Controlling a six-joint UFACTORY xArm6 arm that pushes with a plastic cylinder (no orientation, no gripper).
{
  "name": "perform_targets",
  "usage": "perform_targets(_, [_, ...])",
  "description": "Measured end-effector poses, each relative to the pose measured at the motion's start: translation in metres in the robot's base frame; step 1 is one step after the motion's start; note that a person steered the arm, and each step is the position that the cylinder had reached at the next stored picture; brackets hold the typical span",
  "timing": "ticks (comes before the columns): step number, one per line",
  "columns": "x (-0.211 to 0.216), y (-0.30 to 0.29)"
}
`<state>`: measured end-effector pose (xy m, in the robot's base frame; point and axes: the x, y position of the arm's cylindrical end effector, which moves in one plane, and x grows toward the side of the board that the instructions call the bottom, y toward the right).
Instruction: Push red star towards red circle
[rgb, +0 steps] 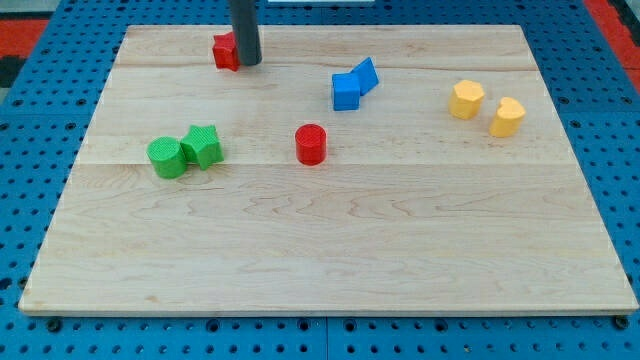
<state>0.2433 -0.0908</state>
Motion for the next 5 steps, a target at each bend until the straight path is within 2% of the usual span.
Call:
perform_targets(1, [-0.012,0.043])
perform_targets(2, [-0.047,0.018])
perform_targets(3, [-0.048,-0.038])
perform_targets(4, [-0.042,-0.061])
perform_targets(5, [-0.02,-0.055])
